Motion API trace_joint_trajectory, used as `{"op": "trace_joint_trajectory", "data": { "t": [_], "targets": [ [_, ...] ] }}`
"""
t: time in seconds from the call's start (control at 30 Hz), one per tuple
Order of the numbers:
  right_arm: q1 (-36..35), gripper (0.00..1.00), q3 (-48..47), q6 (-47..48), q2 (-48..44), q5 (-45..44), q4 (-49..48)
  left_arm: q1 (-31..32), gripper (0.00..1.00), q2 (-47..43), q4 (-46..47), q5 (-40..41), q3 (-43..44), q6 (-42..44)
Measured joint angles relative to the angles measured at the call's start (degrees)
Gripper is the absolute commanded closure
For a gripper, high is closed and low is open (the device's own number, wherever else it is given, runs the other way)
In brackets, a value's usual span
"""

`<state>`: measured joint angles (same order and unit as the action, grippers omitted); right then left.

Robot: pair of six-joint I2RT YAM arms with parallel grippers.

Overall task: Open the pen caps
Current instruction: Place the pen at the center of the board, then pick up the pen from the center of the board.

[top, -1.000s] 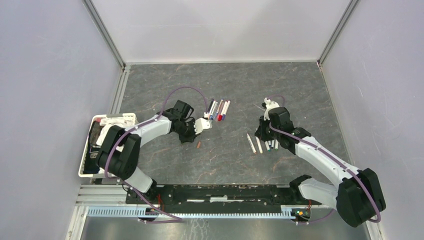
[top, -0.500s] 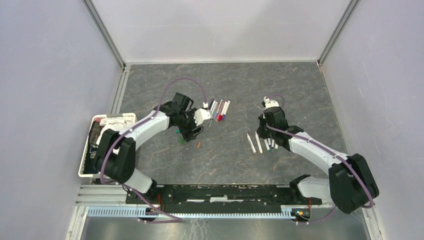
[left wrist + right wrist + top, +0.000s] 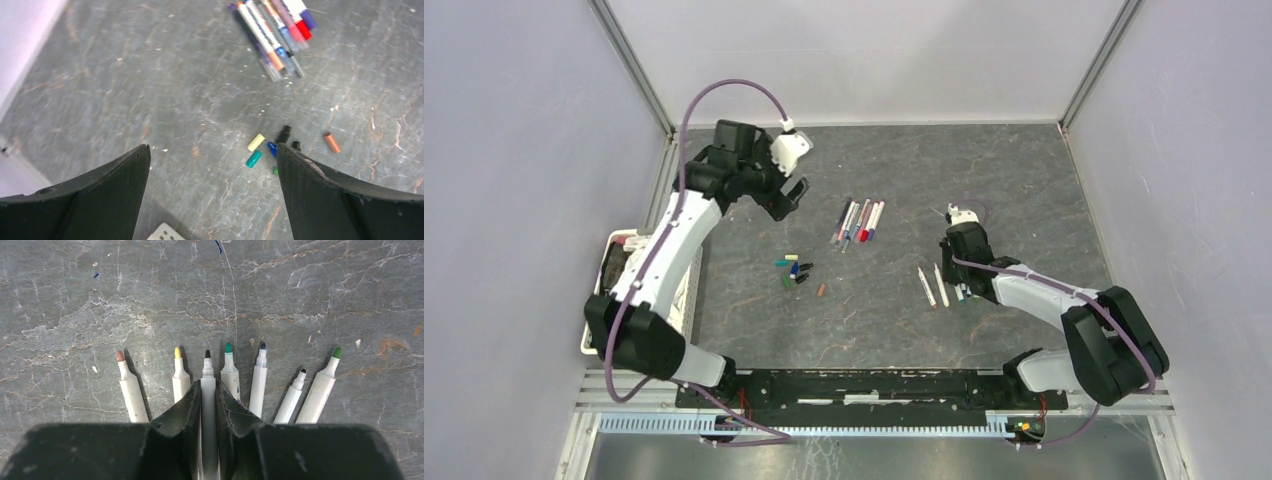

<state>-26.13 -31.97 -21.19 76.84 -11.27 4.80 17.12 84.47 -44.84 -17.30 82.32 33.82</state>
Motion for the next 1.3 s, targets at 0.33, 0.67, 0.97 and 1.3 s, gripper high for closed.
{"op": "trace_joint_trajectory", "data": {
  "t": [0.33, 0.67, 0.97, 1.3],
  "targets": [
    [0.0, 0.65, 0.68, 0.02, -0.24, 0.0, -0.79, -5.03, 0.0, -8.5, 1.64, 3.67, -0.2, -3.65],
    [-0.07, 0.64, -8.44, 0.04, -3.39, 0.33, 4.46, -5.05, 0.0, -6.21, 1.16, 3.67, -0.11, -6.21],
    [-6.93, 0.64, -35.58, 0.17, 16.79, -0.96, 9.35, -6.84, 0.0, -3.5, 0.63, 2.03, 0.24, -11.3],
    [-9.49, 0.64, -53.77, -0.2, 39.43, -1.7, 16.04, -7.19, 0.0, -4.68, 0.42, 1.14, -5.79, -12.39]
  ]
}}
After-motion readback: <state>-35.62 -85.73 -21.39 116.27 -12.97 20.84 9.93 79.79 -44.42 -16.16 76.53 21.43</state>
